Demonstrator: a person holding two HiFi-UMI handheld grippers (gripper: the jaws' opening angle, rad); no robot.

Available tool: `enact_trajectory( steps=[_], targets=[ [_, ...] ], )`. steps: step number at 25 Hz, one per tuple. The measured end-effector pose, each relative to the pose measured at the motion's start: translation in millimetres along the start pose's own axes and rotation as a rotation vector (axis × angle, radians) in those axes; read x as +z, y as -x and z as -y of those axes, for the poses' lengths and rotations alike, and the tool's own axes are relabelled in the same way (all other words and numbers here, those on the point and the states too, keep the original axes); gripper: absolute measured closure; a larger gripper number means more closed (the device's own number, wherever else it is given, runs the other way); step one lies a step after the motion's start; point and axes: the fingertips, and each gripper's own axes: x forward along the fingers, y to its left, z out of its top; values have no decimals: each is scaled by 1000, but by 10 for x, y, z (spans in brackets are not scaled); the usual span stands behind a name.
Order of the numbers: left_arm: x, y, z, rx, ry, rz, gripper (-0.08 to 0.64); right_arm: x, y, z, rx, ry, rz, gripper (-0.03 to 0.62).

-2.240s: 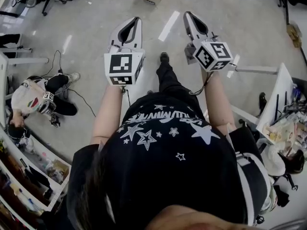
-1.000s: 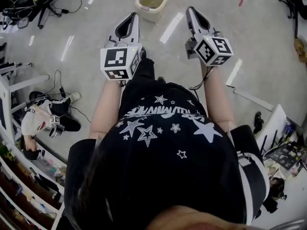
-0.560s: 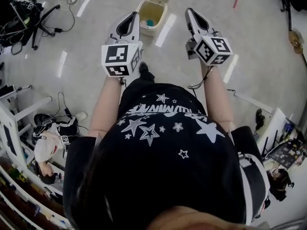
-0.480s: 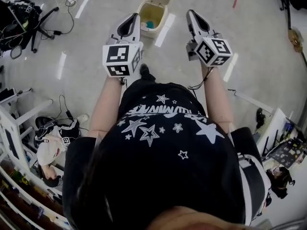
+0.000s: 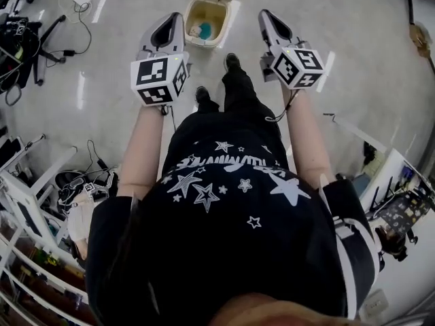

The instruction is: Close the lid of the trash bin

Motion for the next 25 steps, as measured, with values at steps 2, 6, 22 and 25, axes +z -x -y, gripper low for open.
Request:
enact_trajectory(
  steps=[2,6,22,25],
  targets=[
    [-46,-230,-62,16,-2,-16,548,-19,-243,158,11,-5,-24,586],
    [-151,-639,-158,44,1,-40,548,-76,-725,429,49,2,-86,586],
    [-903,-2097,-645,164,57,-145,548,-792,-2294,1415,118,-27,-288,586],
    [-1062,-2251,-709,178,59,-164,548,-978,-2463,1482,134,-16,-323,586]
  ],
)
